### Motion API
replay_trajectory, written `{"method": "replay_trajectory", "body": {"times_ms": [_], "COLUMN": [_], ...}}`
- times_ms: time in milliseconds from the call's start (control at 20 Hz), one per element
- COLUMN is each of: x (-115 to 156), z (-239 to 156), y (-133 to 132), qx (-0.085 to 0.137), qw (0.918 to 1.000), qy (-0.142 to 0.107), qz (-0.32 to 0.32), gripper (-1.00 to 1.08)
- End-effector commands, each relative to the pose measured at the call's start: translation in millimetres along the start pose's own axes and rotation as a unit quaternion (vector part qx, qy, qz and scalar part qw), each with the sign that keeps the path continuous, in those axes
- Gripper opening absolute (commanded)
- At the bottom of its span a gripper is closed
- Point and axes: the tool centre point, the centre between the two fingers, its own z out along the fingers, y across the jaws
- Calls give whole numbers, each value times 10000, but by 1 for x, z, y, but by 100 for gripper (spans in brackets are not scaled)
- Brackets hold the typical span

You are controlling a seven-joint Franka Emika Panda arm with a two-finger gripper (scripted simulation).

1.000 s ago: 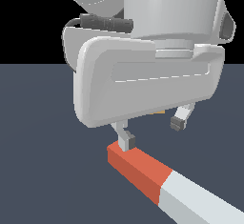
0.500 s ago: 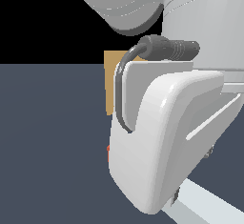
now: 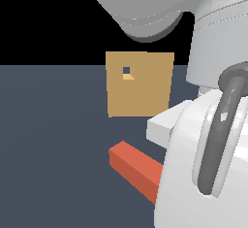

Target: Insert the peg into the horizontal hole in a box.

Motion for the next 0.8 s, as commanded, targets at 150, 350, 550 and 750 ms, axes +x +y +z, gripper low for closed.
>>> {"method": "replay_trajectory", "body": {"times_ms": [150, 350, 550, 750], "x": [-4, -3, -3, -3], "z": [2, 1, 3, 16], "y": [2, 2, 2, 2], "qx": [0, 0, 0, 0], "qw": [10000, 10000, 10000, 10000], "qy": [2, 1, 2, 2], "qz": [-82, -68, -69, -69], "gripper": [100, 100, 100, 100]}}
